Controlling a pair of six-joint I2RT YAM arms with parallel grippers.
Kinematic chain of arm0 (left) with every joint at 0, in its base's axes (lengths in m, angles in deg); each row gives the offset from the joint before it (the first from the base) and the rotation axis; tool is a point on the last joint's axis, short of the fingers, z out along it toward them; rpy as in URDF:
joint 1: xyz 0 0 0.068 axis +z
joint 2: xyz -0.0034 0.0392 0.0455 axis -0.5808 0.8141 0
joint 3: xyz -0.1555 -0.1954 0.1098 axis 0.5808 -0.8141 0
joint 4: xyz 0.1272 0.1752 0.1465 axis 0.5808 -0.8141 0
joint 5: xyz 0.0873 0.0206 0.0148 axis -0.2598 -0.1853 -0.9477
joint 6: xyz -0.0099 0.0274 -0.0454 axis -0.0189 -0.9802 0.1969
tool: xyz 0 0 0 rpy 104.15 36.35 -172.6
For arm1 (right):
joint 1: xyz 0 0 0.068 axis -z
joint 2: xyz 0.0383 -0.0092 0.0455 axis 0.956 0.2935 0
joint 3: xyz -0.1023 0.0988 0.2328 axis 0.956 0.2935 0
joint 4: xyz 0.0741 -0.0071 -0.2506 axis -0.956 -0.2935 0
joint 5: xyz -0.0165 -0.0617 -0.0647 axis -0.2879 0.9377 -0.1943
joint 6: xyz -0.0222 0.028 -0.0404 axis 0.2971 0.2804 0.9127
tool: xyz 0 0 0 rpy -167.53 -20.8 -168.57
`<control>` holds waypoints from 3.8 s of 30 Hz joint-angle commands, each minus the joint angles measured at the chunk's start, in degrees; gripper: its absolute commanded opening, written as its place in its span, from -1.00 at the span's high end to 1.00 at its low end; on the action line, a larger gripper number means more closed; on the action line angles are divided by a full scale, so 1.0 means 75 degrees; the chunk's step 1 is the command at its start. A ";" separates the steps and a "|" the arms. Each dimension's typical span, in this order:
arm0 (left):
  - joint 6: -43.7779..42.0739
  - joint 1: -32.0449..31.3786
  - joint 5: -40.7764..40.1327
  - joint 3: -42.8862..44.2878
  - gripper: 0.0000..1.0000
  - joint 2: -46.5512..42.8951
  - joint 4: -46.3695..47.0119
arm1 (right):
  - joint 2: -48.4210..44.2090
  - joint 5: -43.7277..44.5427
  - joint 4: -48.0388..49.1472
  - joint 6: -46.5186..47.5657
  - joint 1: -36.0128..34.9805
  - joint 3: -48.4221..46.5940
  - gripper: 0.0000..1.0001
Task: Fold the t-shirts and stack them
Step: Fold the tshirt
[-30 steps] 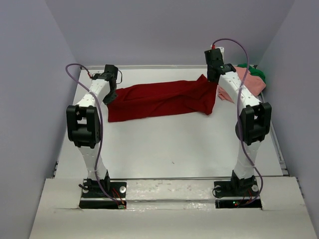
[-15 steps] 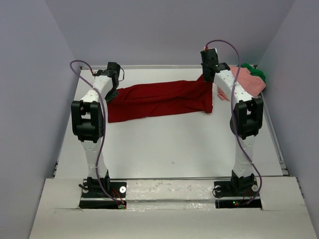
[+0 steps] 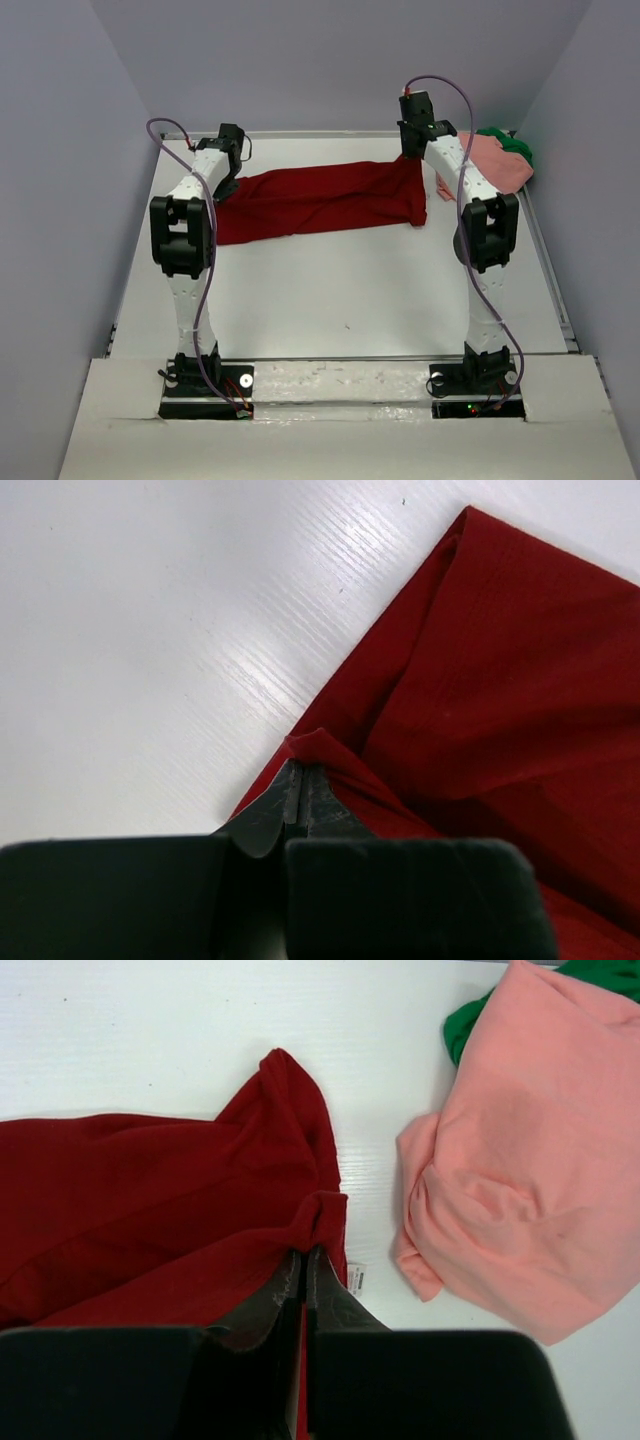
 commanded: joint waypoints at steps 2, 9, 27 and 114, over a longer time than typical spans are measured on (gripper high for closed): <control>-0.0192 0.0000 -0.0285 0.0225 0.96 0.0008 -0.0152 | 0.0115 -0.0283 -0.0213 0.0106 0.0102 -0.0531 0.56; -0.0367 -0.0222 -0.1090 -0.0208 -0.29 -0.0704 0.0421 | 0.0314 -0.0611 -0.0202 0.0164 0.0172 -0.0834 -0.52; -0.0755 -0.2332 -0.0994 -0.2011 1.00 -0.3518 0.1464 | -0.2861 -0.2392 0.0993 -0.0808 -0.0015 0.3803 1.00; -0.1294 -0.2672 0.0454 -0.2927 0.80 -0.3765 0.1676 | 0.3244 -0.4269 0.0103 0.0574 -0.0390 -0.3132 -0.13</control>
